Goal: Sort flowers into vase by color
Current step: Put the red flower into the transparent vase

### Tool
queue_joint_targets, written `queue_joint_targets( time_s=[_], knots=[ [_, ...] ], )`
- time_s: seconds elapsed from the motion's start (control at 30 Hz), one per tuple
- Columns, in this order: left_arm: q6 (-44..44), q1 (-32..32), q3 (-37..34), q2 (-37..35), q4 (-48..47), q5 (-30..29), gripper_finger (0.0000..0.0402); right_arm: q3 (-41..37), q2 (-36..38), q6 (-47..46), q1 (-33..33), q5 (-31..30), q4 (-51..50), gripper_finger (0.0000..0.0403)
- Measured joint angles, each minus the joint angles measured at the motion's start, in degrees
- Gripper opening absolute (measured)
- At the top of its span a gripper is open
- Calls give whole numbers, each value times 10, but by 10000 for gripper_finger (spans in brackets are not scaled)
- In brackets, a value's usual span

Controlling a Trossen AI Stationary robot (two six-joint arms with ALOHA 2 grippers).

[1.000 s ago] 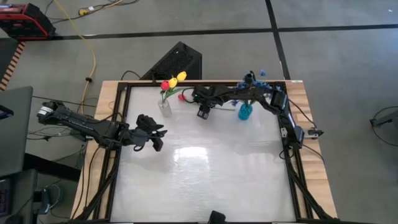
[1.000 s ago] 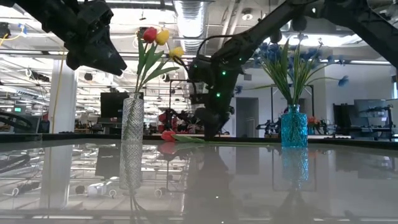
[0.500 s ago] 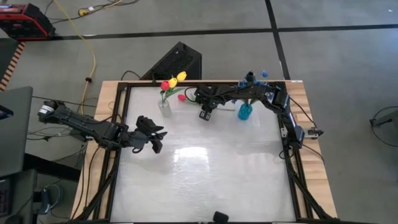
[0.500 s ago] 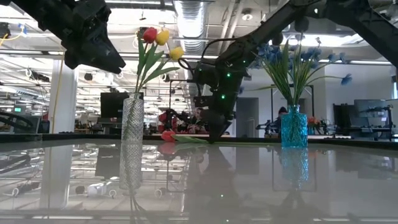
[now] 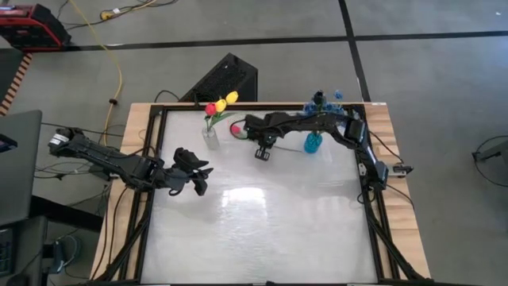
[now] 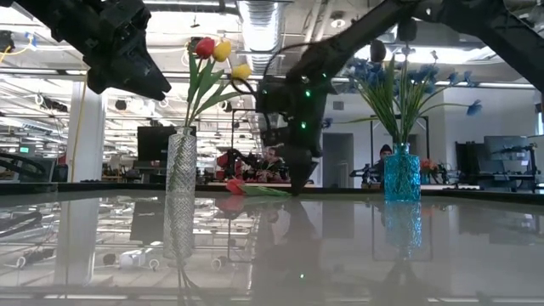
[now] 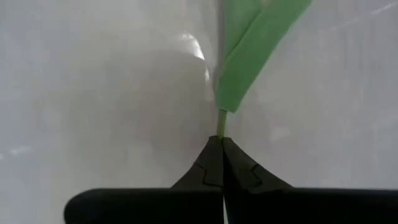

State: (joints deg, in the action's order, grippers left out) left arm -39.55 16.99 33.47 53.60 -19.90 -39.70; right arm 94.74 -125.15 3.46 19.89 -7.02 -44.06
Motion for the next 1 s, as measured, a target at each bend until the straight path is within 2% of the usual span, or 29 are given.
queue_joint_targets(
  time_s=[0.2, 0.33, 0.47, 0.6, 0.67, 0.77, 0.9, 1.0],
  knots=[
    [0, 1, 0, 0, -2, 8, 135, 52, 1, 0, -38, -45, -71, 16],
    [5, 13, 0, 0, -5, 9, 135, 70, 2, -4, -69, -51, -147, 16],
    [-15, 40, 0, 0, -16, 9, 135, 63, 2, -24, -108, -51, -221, 16],
    [-58, 82, 0, 0, -40, 6, 135, 6, 40, -36, -153, -46, -193, 16],
    [-77, 110, 0, 0, -47, -3, 135, -45, 83, -52, -176, -26, -156, 16],
    [-107, 149, 0, 10, -41, -27, 135, -149, 169, -89, -211, 8, -41, 16],
    [-131, 185, 0, 68, 11, -65, 135, -308, 290, -143, -251, 58, 204, 16],
    [-95, 192, -1, 139, 87, -77, 135, -407, 352, -182, -271, 78, 401, 16]
  ],
)
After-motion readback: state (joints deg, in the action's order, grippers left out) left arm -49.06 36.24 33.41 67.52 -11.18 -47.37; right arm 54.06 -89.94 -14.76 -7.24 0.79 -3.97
